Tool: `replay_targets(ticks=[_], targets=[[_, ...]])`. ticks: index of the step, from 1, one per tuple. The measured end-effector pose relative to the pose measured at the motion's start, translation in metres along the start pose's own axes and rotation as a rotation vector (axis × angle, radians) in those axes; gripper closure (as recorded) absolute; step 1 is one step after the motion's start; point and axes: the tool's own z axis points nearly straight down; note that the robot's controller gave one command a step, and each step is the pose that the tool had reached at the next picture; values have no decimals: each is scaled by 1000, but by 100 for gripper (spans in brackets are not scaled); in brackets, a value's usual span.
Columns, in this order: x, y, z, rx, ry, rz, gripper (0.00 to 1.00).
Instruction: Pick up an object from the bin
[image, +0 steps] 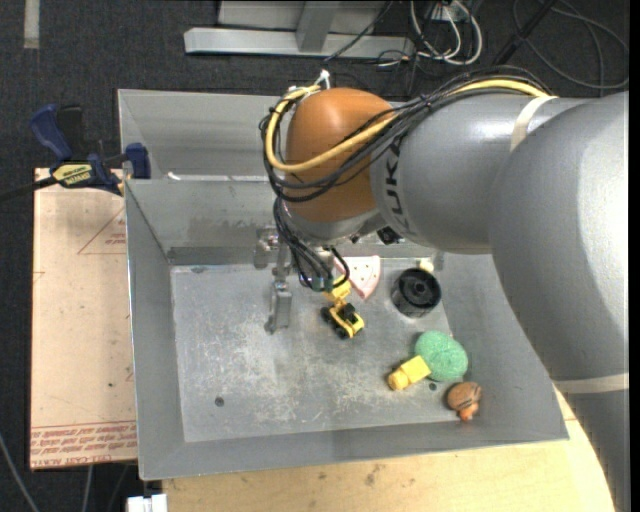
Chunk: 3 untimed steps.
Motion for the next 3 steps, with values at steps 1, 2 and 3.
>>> replay_targets(ticks=[1, 2, 3], targets=[[-18, -40, -13, -2, 1, -22, 0], [-31, -74, -16, 4, -4, -104, 0], [6, -106, 2, 0, -2, -205, 0]])
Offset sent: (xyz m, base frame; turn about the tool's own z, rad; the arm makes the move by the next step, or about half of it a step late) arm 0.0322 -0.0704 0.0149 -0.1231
